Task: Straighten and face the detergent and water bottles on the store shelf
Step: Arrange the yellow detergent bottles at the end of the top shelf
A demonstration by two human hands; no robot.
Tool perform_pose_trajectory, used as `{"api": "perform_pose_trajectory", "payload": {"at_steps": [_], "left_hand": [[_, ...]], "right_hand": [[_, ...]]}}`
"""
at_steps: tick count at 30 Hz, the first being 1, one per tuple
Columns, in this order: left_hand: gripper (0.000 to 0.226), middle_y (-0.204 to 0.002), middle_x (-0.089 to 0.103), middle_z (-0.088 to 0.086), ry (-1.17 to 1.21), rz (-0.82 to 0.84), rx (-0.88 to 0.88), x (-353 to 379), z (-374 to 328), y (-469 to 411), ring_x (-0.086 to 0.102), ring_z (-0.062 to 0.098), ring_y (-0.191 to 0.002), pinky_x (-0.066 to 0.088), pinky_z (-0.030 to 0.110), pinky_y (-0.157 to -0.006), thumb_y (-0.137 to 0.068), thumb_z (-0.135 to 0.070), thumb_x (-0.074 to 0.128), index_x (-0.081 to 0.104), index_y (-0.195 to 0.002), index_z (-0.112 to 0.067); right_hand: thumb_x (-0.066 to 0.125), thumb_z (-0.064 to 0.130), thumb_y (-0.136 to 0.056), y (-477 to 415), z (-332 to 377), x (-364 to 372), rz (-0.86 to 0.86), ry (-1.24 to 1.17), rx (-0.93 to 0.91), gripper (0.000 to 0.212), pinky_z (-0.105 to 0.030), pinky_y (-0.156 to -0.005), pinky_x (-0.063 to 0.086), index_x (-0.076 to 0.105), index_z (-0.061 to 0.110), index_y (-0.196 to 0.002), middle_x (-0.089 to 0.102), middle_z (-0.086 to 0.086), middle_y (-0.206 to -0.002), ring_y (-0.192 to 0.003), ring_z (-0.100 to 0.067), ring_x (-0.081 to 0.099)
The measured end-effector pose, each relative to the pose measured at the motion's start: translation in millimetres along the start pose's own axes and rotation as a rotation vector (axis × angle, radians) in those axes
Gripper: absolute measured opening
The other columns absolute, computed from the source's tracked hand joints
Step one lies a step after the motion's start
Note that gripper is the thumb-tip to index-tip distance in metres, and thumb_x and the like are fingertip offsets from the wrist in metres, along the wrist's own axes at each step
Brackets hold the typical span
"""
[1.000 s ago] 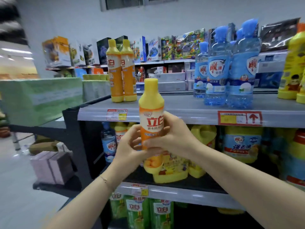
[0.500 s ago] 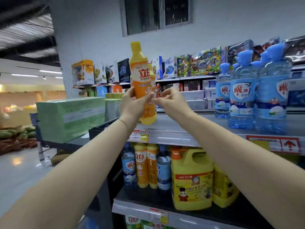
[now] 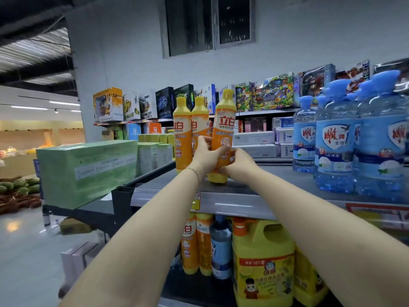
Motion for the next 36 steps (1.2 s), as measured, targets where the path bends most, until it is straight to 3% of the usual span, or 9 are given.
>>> {"api": "perform_pose_trajectory", "payload": {"at_steps": [6,11,16,22,25,29,32,34,36], "left_hand": [[0.051,-0.136,0.052,0.005,-0.188,0.006,-0.006,-2.1,0.3,-0.6,0.051,0.026,-0.123,0.047,0.043,-0.1,-0.093,-0.031,0.059,0.038,-0.139,-0.022],[0.062,-0.147,0.043,0.005,-0.335,0.074,-0.016,-8.6,5.8,11.3,0.041,0.027,-0.134,0.036,0.042,-0.11,-0.095,-0.021,0.056,0.027,-0.149,-0.017],[0.044,-0.13,0.057,0.008,-0.359,0.019,-0.025,-38.9,15.9,25.8,0.056,0.024,-0.117,0.049,0.04,-0.098,-0.09,-0.022,0.063,0.049,-0.131,-0.013],[0.01,-0.094,0.066,0.006,-0.408,-0.16,0.212,-84.4,-0.2,70.4,0.064,0.02,-0.088,0.054,0.026,-0.074,-0.091,-0.016,0.06,0.059,-0.101,-0.016],[0.006,-0.084,0.066,0.008,-0.405,-0.189,0.311,-92.7,-3.1,98.8,0.064,0.021,-0.077,0.055,0.027,-0.069,-0.091,-0.013,0.06,0.059,-0.097,-0.016],[0.009,-0.074,0.063,0.003,-0.475,-0.134,0.381,-92.5,13.1,134.6,0.057,0.01,-0.064,0.046,0.015,-0.057,-0.09,-0.011,0.06,0.057,-0.092,-0.019],[0.012,-0.07,0.062,0.002,-0.542,-0.05,0.361,-94.5,44.5,151.8,0.052,0.007,-0.057,0.045,0.017,-0.056,-0.088,-0.011,0.061,0.056,-0.086,-0.022],[0.01,-0.073,0.063,0.0,-0.602,-0.01,0.295,-99.1,72.0,155.5,0.054,0.009,-0.06,0.047,0.022,-0.059,-0.087,-0.012,0.062,0.057,-0.086,-0.022],[0.009,-0.078,0.063,-0.005,-0.637,0.025,0.209,-103.6,99.3,155.6,0.054,0.004,-0.063,0.044,0.019,-0.061,-0.086,-0.015,0.062,0.057,-0.09,-0.022]], "right_hand": [[0.076,0.033,-0.078,-14.6,3.8,8.3,-0.077,0.12,0.034,0.075,-0.039,-0.089,0.05,0.034,0.01,-0.135,0.055,-0.012,-0.129,-0.114,-0.031,0.057],[0.07,0.031,-0.084,-17.5,7.6,14.1,-0.109,0.278,0.053,0.067,-0.04,-0.089,0.051,0.031,0.007,-0.133,0.052,-0.015,-0.128,-0.113,-0.033,0.056],[0.068,0.025,-0.085,-17.6,4.9,19.2,-0.101,0.315,0.071,0.069,-0.039,-0.09,0.049,0.028,0.007,-0.138,0.05,-0.015,-0.133,-0.118,-0.033,0.054],[0.07,0.034,-0.082,-13.8,4.0,11.5,-0.11,0.331,0.039,0.062,-0.036,-0.075,0.05,0.04,0.012,-0.132,0.058,-0.009,-0.123,-0.103,-0.027,0.058],[0.065,0.033,-0.085,8.8,21.2,7.6,-0.175,0.374,-0.126,0.05,-0.042,-0.082,0.053,0.043,0.015,-0.125,0.058,-0.004,-0.115,-0.1,-0.025,0.058],[0.062,0.022,-0.087,83.5,63.7,15.4,-0.363,0.392,-0.622,0.021,-0.029,-0.062,0.045,0.053,0.009,-0.101,0.054,-0.001,-0.088,-0.075,-0.018,0.052],[0.059,0.017,-0.086,139.3,68.4,47.4,-0.243,0.366,-0.893,0.01,-0.017,-0.052,0.036,0.056,0.008,-0.088,0.05,0.005,-0.077,-0.063,-0.012,0.046],[0.054,0.022,-0.085,160.7,52.3,78.6,-0.112,0.422,-0.937,0.011,-0.023,-0.051,0.043,0.057,0.011,-0.084,0.054,0.004,-0.075,-0.062,-0.013,0.049],[0.054,0.025,-0.086,166.7,24.6,108.7,-0.004,0.491,-0.86,0.012,-0.032,-0.054,0.049,0.057,0.014,-0.085,0.058,0.002,-0.081,-0.068,-0.016,0.054]]}}
Point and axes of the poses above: each hand's wrist, its own y-axis away from the middle knuckle, its own x-axis out of the palm, z = x × y, the point moved 8 cm from there along -y, towards the middle knuckle
